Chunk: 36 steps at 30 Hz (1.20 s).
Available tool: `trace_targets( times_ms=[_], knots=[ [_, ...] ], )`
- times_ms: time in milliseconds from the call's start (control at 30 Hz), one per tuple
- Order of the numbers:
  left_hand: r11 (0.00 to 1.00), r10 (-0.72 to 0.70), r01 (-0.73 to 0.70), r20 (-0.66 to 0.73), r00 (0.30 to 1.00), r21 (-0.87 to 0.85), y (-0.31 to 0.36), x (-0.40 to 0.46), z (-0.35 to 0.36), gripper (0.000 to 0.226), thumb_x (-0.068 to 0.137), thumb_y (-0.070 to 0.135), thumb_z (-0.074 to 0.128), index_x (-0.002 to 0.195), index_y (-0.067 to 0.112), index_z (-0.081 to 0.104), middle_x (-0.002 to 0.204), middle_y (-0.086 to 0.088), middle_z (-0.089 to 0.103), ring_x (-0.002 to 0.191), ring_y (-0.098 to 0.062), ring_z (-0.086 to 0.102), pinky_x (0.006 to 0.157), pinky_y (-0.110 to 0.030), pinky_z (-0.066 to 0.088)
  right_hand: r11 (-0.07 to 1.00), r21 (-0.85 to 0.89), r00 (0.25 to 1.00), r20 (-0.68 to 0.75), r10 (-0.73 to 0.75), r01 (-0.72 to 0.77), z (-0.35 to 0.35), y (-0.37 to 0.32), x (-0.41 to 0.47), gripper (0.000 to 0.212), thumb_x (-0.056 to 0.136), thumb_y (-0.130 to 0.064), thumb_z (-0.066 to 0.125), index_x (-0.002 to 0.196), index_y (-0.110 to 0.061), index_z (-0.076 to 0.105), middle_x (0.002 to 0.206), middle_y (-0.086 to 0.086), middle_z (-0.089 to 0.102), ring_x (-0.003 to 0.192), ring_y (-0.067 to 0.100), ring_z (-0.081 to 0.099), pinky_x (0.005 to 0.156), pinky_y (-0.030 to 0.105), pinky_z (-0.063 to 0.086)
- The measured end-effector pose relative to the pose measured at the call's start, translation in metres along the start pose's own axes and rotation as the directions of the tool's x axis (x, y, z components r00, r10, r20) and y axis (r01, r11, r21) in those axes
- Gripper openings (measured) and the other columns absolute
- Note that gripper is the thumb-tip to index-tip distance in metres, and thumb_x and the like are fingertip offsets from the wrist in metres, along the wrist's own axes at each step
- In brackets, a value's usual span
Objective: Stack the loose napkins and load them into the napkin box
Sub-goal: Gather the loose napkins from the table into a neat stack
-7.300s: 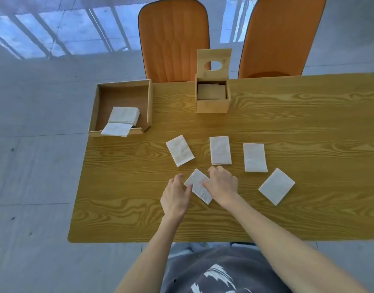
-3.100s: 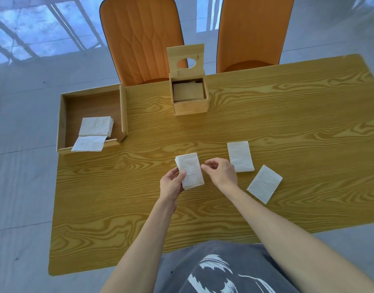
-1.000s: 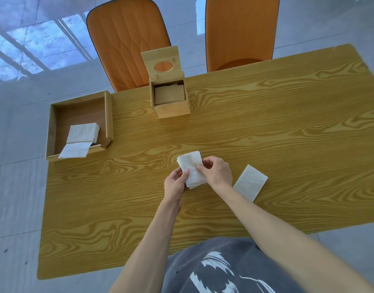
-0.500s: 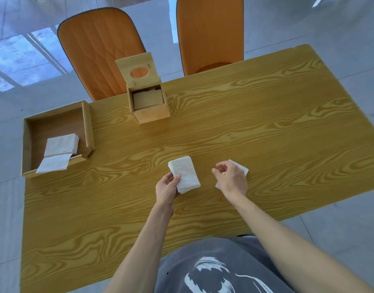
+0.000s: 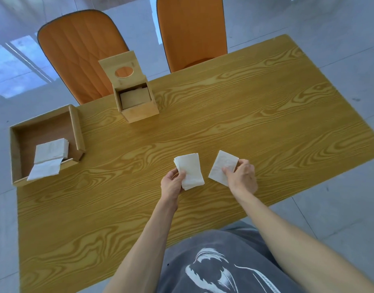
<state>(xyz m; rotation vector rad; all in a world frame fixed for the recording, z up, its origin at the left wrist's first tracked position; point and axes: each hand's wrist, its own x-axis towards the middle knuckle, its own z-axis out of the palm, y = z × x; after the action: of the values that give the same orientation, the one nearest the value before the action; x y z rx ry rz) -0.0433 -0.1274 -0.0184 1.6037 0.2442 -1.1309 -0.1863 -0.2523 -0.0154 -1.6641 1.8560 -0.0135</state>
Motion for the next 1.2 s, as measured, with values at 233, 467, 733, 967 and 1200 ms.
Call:
trace_targets(
  times_ms=[233,467,733,967,1200],
  knots=[
    [1.0,-0.011,0.01,-0.025,1.0,-0.01,0.003,-0.003,-0.002,0.035,0.094,0.016,0.064,0.129,0.011,0.057,0.105,-0.008,0.072,0.083,-0.019,0.071,0.064,-0.028,0.057,0.999,0.038,0.999,-0.001,-0.036,0.036,0.001,-0.005,0.006,0.039,0.084,-0.037,0.073,0.114,-0.016,0.06,0.12,0.008,0.055,0.103,0.025,0.058,0.076,0.036,0.047],
    [1.0,-0.01,0.01,-0.026,1.0,-0.011,0.003,-0.003,-0.004,0.035,0.094,0.015,0.063,0.129,0.01,0.059,0.1,-0.006,0.073,0.082,-0.02,0.071,0.069,-0.032,0.059,0.977,0.105,0.981,-0.08,-0.176,0.184,0.002,-0.006,0.003,0.019,0.088,-0.027,0.07,0.104,-0.016,0.066,0.121,0.004,0.059,0.109,0.023,0.056,0.074,0.03,0.039],
    [0.999,-0.022,0.021,-0.033,0.999,-0.03,0.006,-0.004,-0.004,0.025,0.096,0.016,0.062,0.12,0.016,0.058,0.099,-0.005,0.072,0.08,-0.017,0.07,0.061,-0.028,0.055,0.755,0.654,0.962,0.174,-0.21,0.047,-0.007,-0.019,0.002,0.037,0.086,-0.02,0.075,0.116,-0.019,0.055,0.098,0.003,0.073,0.082,0.009,0.069,0.062,0.02,0.051],
    [0.998,-0.022,0.021,-0.009,1.0,-0.057,0.004,-0.004,-0.004,0.026,0.097,0.017,0.06,0.123,0.012,0.061,0.101,-0.007,0.074,0.078,-0.018,0.07,0.062,-0.029,0.058,0.707,0.696,0.791,0.5,-0.352,-0.125,0.005,-0.027,-0.004,0.045,0.084,-0.017,0.077,0.125,-0.009,0.06,0.103,0.005,0.075,0.09,0.017,0.073,0.064,0.029,0.06],
    [0.997,-0.041,0.044,0.042,0.998,-0.068,0.006,-0.006,-0.01,0.024,0.095,0.023,0.064,0.116,0.013,0.067,0.09,-0.004,0.077,0.074,-0.016,0.072,0.064,-0.03,0.055,0.759,0.648,0.756,0.527,-0.387,-0.063,0.031,-0.039,-0.011,0.033,0.085,-0.014,0.076,0.115,-0.004,0.067,0.104,0.01,0.076,0.092,0.021,0.073,0.07,0.03,0.06]
  ],
)
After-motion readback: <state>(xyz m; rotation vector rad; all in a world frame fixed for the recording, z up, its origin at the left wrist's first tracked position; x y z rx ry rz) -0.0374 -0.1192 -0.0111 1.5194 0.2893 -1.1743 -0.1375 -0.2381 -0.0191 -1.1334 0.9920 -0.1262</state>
